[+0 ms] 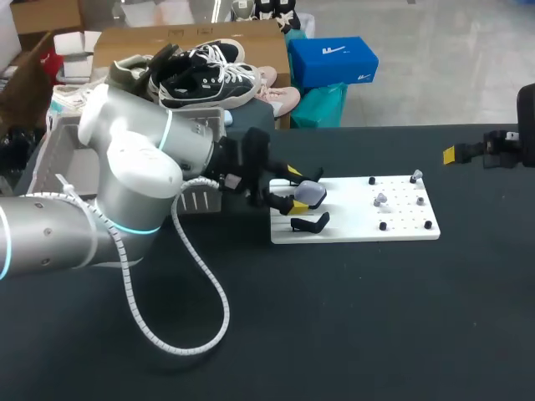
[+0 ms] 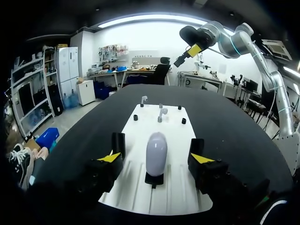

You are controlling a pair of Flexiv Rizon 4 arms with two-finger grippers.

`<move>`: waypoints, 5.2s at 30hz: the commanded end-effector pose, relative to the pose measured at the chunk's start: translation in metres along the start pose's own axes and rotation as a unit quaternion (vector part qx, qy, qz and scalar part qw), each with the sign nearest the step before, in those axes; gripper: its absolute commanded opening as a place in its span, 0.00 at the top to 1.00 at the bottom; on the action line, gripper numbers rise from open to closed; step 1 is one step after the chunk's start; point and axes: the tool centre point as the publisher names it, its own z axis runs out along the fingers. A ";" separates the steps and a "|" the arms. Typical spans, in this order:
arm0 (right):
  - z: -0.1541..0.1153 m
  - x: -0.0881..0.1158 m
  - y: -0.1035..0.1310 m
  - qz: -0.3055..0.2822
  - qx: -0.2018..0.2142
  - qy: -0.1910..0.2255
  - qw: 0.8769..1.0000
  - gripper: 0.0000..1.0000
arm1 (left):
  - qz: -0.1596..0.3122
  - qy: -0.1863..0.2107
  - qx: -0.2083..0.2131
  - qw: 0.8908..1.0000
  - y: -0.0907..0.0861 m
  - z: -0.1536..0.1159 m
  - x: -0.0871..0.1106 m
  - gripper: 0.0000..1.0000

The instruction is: Pick up each earbud case from the left stands, insert the matching earbuds, close the lid, and place the case in the box.

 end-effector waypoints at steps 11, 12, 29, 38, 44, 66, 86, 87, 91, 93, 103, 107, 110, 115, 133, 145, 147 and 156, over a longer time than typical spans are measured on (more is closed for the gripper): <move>-0.001 0.000 -0.001 -0.001 -0.002 0.000 1.000 0.00 | 0.004 0.005 0.007 1.000 0.004 0.004 0.001 0.15; -0.001 0.000 -0.001 -0.001 -0.002 0.000 1.000 0.00 | 0.003 0.005 0.007 1.000 0.004 0.003 0.002 0.15; -0.001 0.000 -0.001 -0.001 -0.002 0.000 1.000 0.00 | 0.005 0.006 0.016 1.000 0.008 0.002 0.001 0.45; -0.001 0.000 -0.001 -0.001 -0.002 0.000 1.000 0.00 | 0.009 0.008 0.023 1.000 0.007 0.003 0.000 0.44; -0.001 0.000 -0.001 -0.001 -0.002 0.000 1.000 0.00 | 0.011 0.008 0.029 0.999 0.004 0.004 0.001 0.45; -0.001 0.000 -0.001 -0.001 -0.002 0.000 1.000 0.00 | 0.016 0.006 0.035 0.999 -0.003 0.002 -0.002 0.47; -0.001 0.000 -0.001 -0.001 -0.002 0.000 1.000 0.00 | 0.014 0.012 0.037 0.999 -0.007 0.011 0.001 0.60; -0.001 0.000 -0.001 -0.001 -0.002 0.000 1.000 0.00 | 0.013 0.012 0.036 0.999 -0.007 0.011 0.001 0.59; -0.001 0.000 -0.001 -0.001 -0.002 0.000 1.000 0.00 | 0.012 0.010 0.036 0.999 -0.007 0.011 0.001 0.60; -0.001 0.000 -0.001 -0.001 -0.002 0.000 1.000 0.00 | 0.012 0.010 0.035 0.999 -0.007 0.012 0.000 0.60; -0.001 0.000 -0.001 -0.001 -0.002 0.000 1.000 0.00 | 0.007 0.011 0.021 1.000 -0.002 0.014 0.001 0.60; -0.001 0.000 -0.001 -0.001 -0.002 0.000 1.000 0.00 | 0.007 0.011 0.025 1.000 -0.001 0.015 0.001 0.62; -0.001 0.000 -0.001 -0.001 -0.002 0.000 1.000 0.00 | 0.006 0.011 0.025 1.000 0.000 0.015 0.002 0.62; -0.001 0.000 -0.001 -0.001 -0.002 0.000 1.000 0.00 | 0.007 0.012 0.027 1.000 0.000 0.013 0.003 0.81; -0.001 0.000 -0.001 -0.001 -0.002 0.000 1.000 0.00 | 0.008 -0.012 0.039 0.999 0.002 0.002 -0.005 1.00; 0.002 -0.006 0.003 -0.027 -0.009 0.011 1.000 0.00 | 0.017 -0.042 0.014 0.999 -0.003 0.000 -0.026 1.00; 0.006 -0.007 0.007 -0.039 -0.014 0.018 0.999 0.00 | 0.018 -0.043 0.014 0.999 -0.003 0.000 -0.029 1.00; 0.042 -0.007 0.036 -0.079 -0.049 0.069 0.993 0.00 | 0.027 -0.056 0.012 0.998 0.000 0.005 -0.045 1.00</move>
